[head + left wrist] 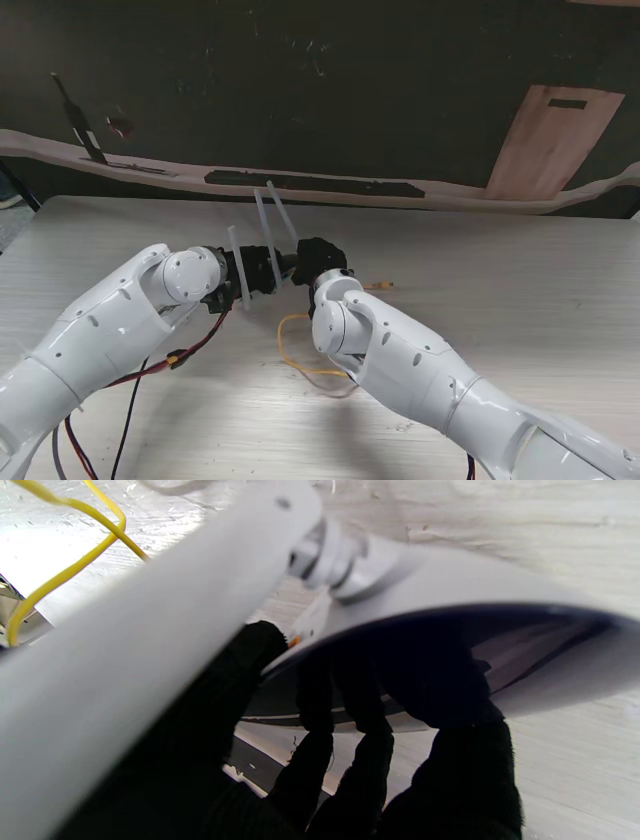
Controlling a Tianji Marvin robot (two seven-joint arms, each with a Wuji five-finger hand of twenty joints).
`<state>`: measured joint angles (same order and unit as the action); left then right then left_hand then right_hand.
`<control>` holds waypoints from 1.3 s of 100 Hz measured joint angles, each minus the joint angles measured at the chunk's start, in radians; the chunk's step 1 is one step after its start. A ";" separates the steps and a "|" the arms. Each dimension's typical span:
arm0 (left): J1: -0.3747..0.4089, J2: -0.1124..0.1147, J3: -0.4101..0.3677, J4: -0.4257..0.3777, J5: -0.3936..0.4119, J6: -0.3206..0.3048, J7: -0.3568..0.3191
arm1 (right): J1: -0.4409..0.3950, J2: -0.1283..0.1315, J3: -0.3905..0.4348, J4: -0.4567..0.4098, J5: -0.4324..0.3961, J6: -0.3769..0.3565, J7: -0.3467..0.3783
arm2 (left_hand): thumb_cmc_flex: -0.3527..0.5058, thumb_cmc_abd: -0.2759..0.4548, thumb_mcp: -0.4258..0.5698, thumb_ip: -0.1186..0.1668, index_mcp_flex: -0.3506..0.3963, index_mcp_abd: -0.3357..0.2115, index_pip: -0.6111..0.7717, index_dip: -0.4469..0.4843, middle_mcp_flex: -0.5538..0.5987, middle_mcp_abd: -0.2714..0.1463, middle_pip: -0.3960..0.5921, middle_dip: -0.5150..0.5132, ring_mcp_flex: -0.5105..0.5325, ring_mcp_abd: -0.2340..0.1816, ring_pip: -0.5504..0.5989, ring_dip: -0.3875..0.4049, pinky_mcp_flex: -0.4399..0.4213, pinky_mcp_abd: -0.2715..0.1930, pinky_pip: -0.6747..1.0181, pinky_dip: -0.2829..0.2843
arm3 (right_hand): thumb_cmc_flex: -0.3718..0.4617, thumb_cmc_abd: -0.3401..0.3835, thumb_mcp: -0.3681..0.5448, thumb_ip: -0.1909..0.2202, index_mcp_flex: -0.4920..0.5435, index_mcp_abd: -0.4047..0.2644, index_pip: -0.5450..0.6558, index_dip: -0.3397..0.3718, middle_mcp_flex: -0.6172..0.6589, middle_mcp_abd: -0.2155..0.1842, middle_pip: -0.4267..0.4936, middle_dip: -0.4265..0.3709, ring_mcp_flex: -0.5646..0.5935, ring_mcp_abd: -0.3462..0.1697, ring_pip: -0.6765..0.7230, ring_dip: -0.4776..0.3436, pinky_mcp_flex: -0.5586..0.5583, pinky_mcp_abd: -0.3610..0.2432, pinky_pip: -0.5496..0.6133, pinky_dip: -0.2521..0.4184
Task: Untangle the Ethernet cable and plug it into the router
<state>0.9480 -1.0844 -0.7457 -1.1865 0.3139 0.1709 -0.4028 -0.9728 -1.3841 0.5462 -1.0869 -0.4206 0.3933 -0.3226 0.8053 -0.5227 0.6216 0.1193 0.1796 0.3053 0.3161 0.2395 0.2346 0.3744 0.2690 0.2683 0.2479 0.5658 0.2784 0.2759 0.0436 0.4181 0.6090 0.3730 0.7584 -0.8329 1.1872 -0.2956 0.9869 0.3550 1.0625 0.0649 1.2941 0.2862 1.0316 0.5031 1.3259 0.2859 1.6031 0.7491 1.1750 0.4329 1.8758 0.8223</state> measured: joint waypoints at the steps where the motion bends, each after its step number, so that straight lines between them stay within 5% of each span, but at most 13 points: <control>1: 0.000 0.000 0.000 0.000 0.000 0.000 0.000 | 0.001 0.000 -0.001 0.000 0.000 0.000 0.001 | 0.000 0.000 0.000 0.000 0.000 0.000 0.000 0.000 0.000 0.000 0.000 0.000 0.000 0.000 0.000 0.000 0.000 0.000 0.000 0.000 | 0.000 0.000 0.000 0.000 0.000 0.000 0.000 0.000 0.000 0.000 0.000 0.000 0.000 0.000 0.000 0.000 0.000 0.000 0.000 0.000; 130: -0.008 0.007 0.015 -0.007 -0.008 0.002 -0.013 | 0.010 -0.005 0.003 0.013 -0.008 -0.043 -0.012 | 0.001 0.030 -0.001 0.016 -0.022 0.021 -0.014 0.000 -0.015 0.013 -0.008 0.000 -0.001 0.008 -0.004 -0.001 0.000 0.003 0.002 0.000 | 0.000 0.001 -0.021 0.000 0.001 0.000 0.002 0.019 0.001 -0.003 0.007 0.011 0.001 -0.004 0.005 0.001 0.001 -0.005 0.001 0.003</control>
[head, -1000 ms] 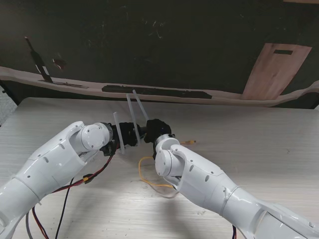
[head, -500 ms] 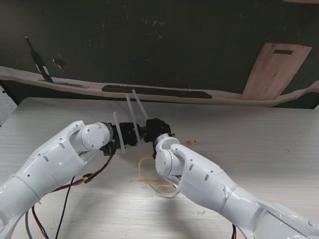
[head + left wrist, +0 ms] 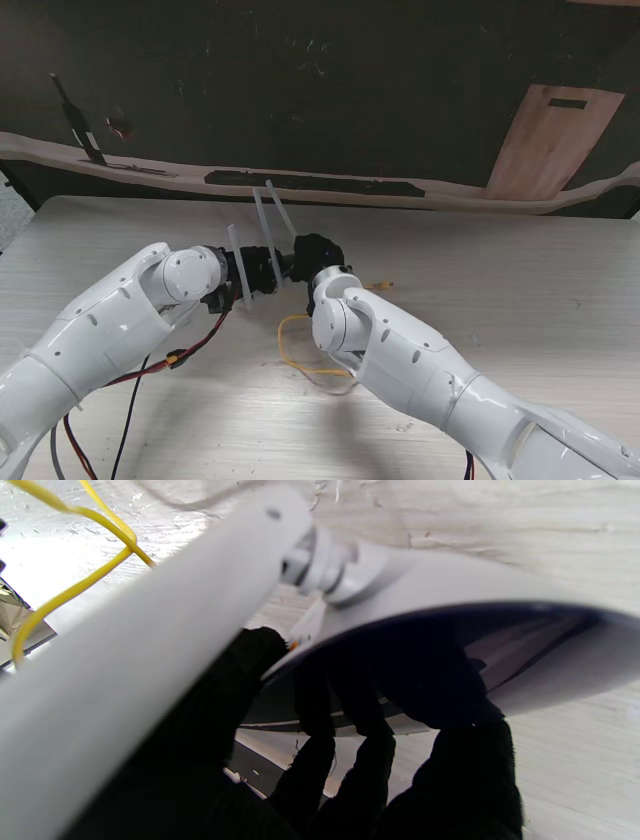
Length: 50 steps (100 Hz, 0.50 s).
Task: Untangle the Ethernet cable and plug it into the router
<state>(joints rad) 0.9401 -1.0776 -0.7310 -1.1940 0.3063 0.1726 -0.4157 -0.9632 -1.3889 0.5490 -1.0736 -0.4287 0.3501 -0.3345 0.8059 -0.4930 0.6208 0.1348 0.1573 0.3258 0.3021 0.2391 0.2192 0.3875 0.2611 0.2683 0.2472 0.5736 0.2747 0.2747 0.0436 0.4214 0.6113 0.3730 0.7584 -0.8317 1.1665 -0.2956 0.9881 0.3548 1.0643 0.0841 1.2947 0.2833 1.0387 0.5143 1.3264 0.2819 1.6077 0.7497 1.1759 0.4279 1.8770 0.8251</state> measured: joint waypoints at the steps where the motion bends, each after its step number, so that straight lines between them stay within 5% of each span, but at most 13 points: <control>1: 0.000 0.000 0.000 0.000 0.000 0.000 0.000 | 0.000 0.000 0.001 0.000 0.000 0.000 0.000 | 0.000 0.000 0.000 0.000 0.000 0.000 0.000 0.000 0.000 0.000 0.000 0.000 0.000 0.000 0.000 0.000 0.000 0.000 0.000 0.000 | 0.000 0.000 0.000 0.000 0.000 0.000 0.000 0.000 0.000 0.000 0.001 0.000 0.000 0.000 0.000 0.000 0.000 0.000 0.000 0.000; 50: 0.003 0.000 -0.001 -0.006 0.000 0.003 -0.001 | 0.006 -0.006 -0.008 0.015 0.011 -0.009 -0.012 | 0.000 0.000 0.000 0.000 -0.001 0.002 0.000 0.000 -0.001 0.003 -0.001 0.000 0.000 0.003 0.000 0.000 0.000 0.003 0.001 0.000 | 0.000 0.004 -0.001 0.000 0.002 -0.001 0.022 0.011 0.000 -0.001 0.006 0.001 0.000 -0.001 0.003 0.000 0.001 -0.002 0.001 0.000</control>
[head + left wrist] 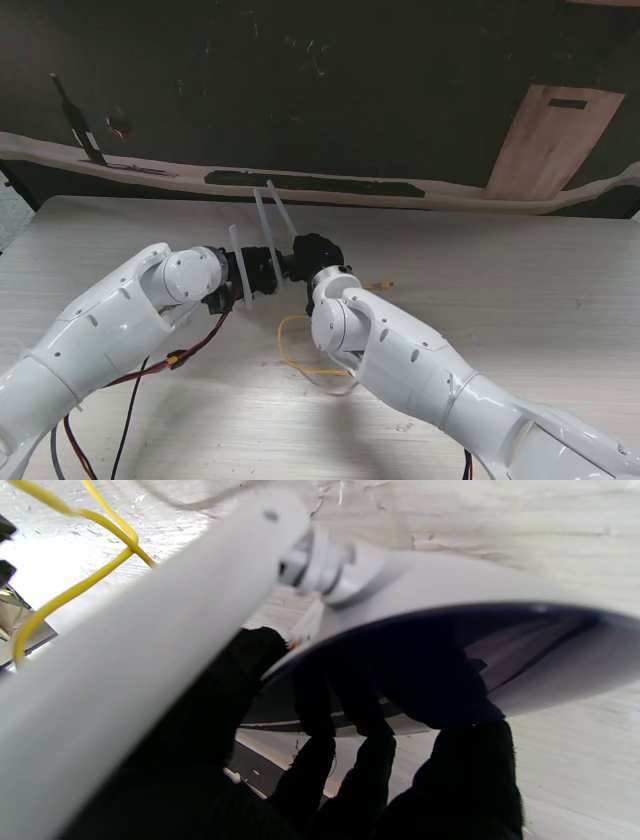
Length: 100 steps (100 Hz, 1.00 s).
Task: Untangle the Ethernet cable and plug it into the router
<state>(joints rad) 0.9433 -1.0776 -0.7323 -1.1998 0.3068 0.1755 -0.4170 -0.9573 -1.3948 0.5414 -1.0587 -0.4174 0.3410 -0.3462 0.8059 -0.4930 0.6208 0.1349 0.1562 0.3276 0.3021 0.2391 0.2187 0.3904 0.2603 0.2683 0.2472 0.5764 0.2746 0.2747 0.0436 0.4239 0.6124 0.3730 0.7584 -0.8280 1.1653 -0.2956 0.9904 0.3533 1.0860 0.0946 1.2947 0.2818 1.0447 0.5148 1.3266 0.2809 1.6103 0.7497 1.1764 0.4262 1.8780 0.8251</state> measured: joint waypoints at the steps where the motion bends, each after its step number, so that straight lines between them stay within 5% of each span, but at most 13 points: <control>1: 0.000 0.000 0.000 0.000 0.000 0.000 0.000 | 0.000 0.000 0.000 0.001 0.001 0.000 0.000 | 0.000 0.000 0.000 0.000 0.000 0.000 0.000 0.000 0.000 0.000 -0.001 0.000 0.000 0.000 0.000 0.000 0.000 0.000 0.000 0.000 | 0.000 0.000 0.000 0.000 0.000 0.000 0.000 0.002 0.000 0.000 0.000 0.000 0.000 0.000 0.000 0.000 0.000 0.000 0.000 0.000; 38: -0.005 0.000 0.003 0.009 -0.017 -0.011 0.001 | 0.014 -0.013 -0.011 0.036 0.014 -0.020 -0.017 | 0.000 0.000 0.000 0.000 0.000 0.008 0.000 0.000 0.000 0.009 -0.002 0.000 0.000 0.013 0.000 0.000 0.000 0.013 0.000 0.000 | -0.012 0.010 0.000 0.000 0.006 0.000 0.023 0.072 0.000 0.000 0.011 0.000 0.001 0.000 0.001 -0.001 0.000 0.000 0.001 -0.015; 57: 0.006 -0.001 -0.011 0.008 -0.023 -0.013 0.010 | 0.011 -0.018 -0.001 0.040 0.024 -0.024 -0.025 | 0.000 0.000 0.000 0.000 0.000 0.008 0.000 0.000 0.000 0.009 -0.002 0.000 0.000 0.015 0.000 0.000 0.000 0.015 0.000 0.000 | -0.012 0.011 0.000 0.000 0.006 -0.001 0.024 0.074 0.000 0.003 0.001 -0.035 0.001 0.008 -0.031 -0.052 -0.002 0.010 0.001 -0.118; 71: 0.009 -0.002 -0.013 0.004 -0.021 -0.009 0.012 | 0.002 -0.019 0.009 0.037 0.025 -0.029 -0.028 | 0.000 0.000 0.000 0.000 0.000 0.008 0.000 0.000 0.000 0.009 -0.002 0.000 -0.001 0.015 -0.001 0.000 -0.001 0.016 0.000 0.000 | -0.026 0.013 0.001 0.000 -0.014 -0.002 0.021 0.008 -0.011 0.015 -0.046 -0.072 -0.002 0.028 -0.133 -0.112 -0.023 0.048 -0.046 -0.184; 100: 0.015 -0.009 -0.017 -0.002 -0.027 0.009 0.016 | -0.014 -0.007 0.023 0.017 0.005 -0.032 -0.034 | 0.000 -0.003 -0.007 0.000 0.000 0.007 0.000 0.002 0.000 0.009 -0.002 0.000 -0.001 0.015 -0.001 0.000 -0.001 0.016 0.000 0.000 | -0.190 0.027 0.004 0.035 -0.006 -0.018 -0.065 0.053 -0.049 0.057 -0.071 -0.096 -0.024 0.077 -0.228 -0.186 -0.051 0.116 -0.100 -0.256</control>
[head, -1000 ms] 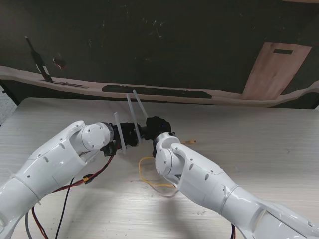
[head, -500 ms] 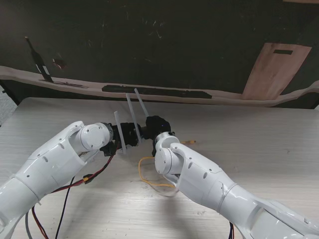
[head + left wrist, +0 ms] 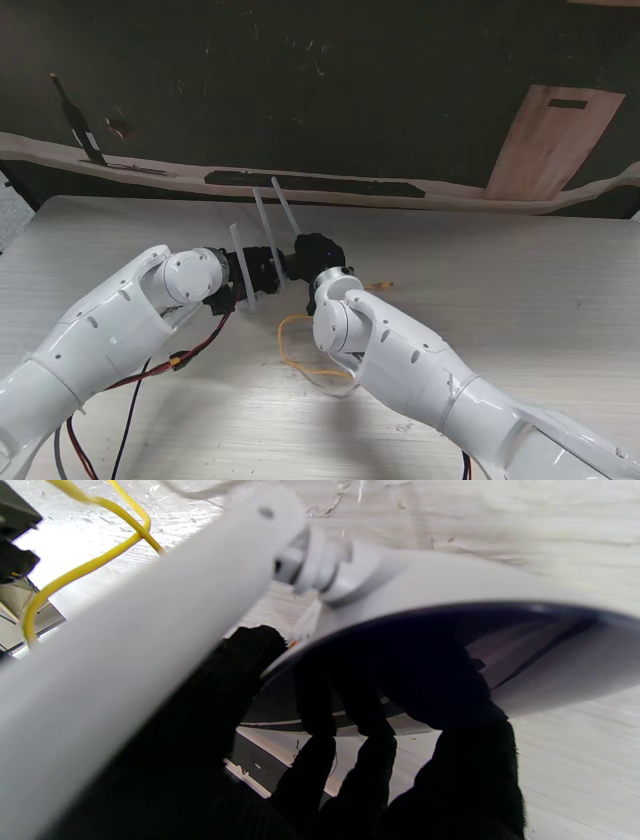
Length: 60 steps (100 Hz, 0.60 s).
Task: Untangle the Ethernet cable and plug it into the router
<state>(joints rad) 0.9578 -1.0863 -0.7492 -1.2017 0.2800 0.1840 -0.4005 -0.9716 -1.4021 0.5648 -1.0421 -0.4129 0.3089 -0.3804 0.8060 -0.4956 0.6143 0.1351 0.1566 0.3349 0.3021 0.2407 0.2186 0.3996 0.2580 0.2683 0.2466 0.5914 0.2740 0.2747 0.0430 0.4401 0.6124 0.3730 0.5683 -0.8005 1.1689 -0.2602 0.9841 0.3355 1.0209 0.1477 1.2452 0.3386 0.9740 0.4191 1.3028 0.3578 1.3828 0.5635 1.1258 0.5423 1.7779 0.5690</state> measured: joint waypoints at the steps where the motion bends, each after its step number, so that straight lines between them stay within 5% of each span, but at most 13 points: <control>1: 0.000 0.000 0.000 0.000 0.000 0.001 0.000 | 0.000 0.001 0.000 -0.001 -0.001 0.000 0.000 | 0.000 0.000 0.000 0.000 0.000 0.000 0.000 0.000 0.000 0.000 0.000 0.000 0.000 0.000 0.000 0.000 0.000 0.000 0.000 0.000 | -0.005 0.000 0.000 0.011 0.001 -0.001 -0.008 0.011 -0.002 0.001 0.000 0.000 -0.001 0.001 -0.003 -0.001 -0.001 0.004 -0.002 -0.002; 13: 0.001 -0.002 0.001 -0.005 0.002 0.015 0.003 | -0.006 0.009 0.003 -0.016 -0.017 0.013 0.003 | 0.000 0.000 -0.002 0.000 0.000 -0.001 0.000 0.000 0.000 0.000 0.000 0.000 0.000 0.000 0.000 0.000 0.000 0.000 0.000 0.000 | -0.063 0.000 -0.003 0.084 0.008 -0.043 -0.106 0.138 -0.025 0.013 -0.001 0.000 -0.013 0.012 -0.021 -0.024 -0.010 0.015 -0.007 -0.033; 60: 0.007 -0.010 -0.001 -0.020 0.001 0.041 0.001 | -0.018 0.018 0.034 -0.046 -0.033 0.024 -0.006 | 0.000 0.000 -0.007 0.000 0.001 -0.007 0.000 0.000 0.000 -0.004 0.000 0.000 0.000 -0.002 0.000 0.000 0.000 -0.002 0.000 0.000 | -0.121 0.035 -0.024 0.089 0.009 -0.084 -0.113 0.164 -0.062 0.051 -0.001 -0.012 -0.019 0.048 -0.081 -0.064 -0.026 0.074 -0.052 -0.088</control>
<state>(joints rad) 0.9651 -1.0964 -0.7506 -1.2216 0.2810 0.2249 -0.3999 -0.9897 -1.3841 0.5983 -1.0877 -0.4460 0.3330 -0.3859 0.8060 -0.4956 0.6072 0.1351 0.1574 0.3279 0.3022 0.2407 0.2186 0.3961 0.2580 0.2683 0.2466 0.5895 0.2739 0.2747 0.0430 0.4379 0.6124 0.3730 0.4476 -0.7650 1.1445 -0.1710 0.9926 0.2518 0.9074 0.3121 1.1831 0.3899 0.9729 0.4070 1.2837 0.4061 1.3020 0.4999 1.0998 0.6163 1.7255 0.4806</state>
